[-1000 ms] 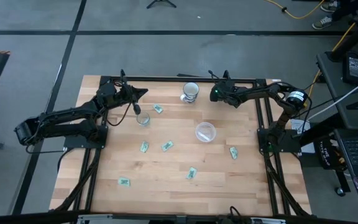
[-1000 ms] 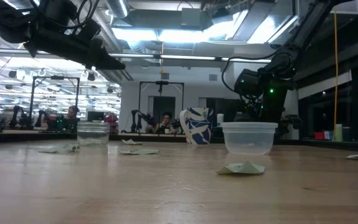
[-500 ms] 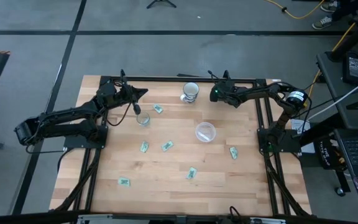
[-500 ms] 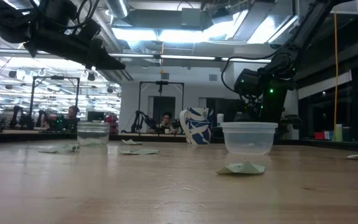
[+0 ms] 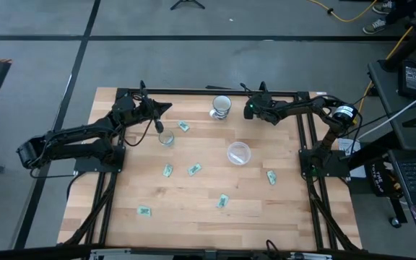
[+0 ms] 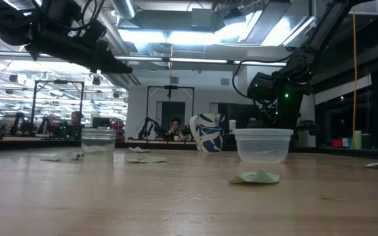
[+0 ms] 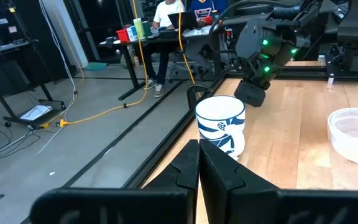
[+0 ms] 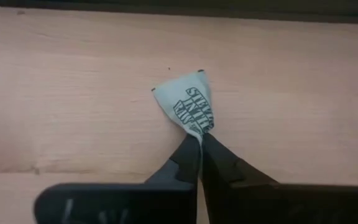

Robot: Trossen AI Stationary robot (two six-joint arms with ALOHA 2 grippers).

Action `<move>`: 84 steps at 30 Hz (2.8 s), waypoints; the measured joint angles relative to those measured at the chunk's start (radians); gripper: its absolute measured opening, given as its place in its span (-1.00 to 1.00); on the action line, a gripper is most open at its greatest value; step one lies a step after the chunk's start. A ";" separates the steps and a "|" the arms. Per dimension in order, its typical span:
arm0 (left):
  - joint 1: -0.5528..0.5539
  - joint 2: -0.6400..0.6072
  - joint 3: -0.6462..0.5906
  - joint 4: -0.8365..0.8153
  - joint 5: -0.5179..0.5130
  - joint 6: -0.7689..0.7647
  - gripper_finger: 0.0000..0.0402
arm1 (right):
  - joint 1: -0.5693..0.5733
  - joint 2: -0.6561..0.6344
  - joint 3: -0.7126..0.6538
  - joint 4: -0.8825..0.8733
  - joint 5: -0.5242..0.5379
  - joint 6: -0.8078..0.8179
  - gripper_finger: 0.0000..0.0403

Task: Pick and place Stevia / Truvia into bins
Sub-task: Put the stevia packet into the transparent container

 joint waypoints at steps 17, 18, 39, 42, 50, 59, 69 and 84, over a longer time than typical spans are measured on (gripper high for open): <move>0.000 0.000 0.000 0.000 0.000 0.000 -0.97 | 0.099 -0.134 0.000 -0.014 -0.122 -0.181 -0.99; 0.000 0.000 0.000 0.001 0.000 0.000 -0.97 | 0.107 -0.160 0.000 -0.014 -0.121 -0.204 -0.99; -0.002 0.000 0.000 0.002 0.001 -0.001 -0.97 | 0.214 -0.615 0.000 -0.205 -0.280 -0.601 -1.00; -0.002 0.000 0.000 0.002 0.003 -0.009 -0.97 | 0.250 -0.633 0.000 -0.206 -0.282 -0.622 -1.00; -0.002 0.000 0.000 0.003 0.026 -0.044 -0.97 | 0.390 -0.637 -0.113 -0.060 -0.284 -0.621 -1.00; -0.003 0.000 0.000 0.016 0.165 -0.046 -0.97 | 0.535 -0.726 -0.310 0.268 -0.282 -0.649 -1.00; -0.049 0.000 0.000 0.033 0.207 -0.044 -0.97 | 0.644 -0.790 -0.399 0.431 -0.282 -0.755 -1.00; -0.101 0.000 0.000 0.046 0.201 -0.042 -0.97 | 0.686 -0.772 -0.400 0.552 -0.284 -0.863 -1.00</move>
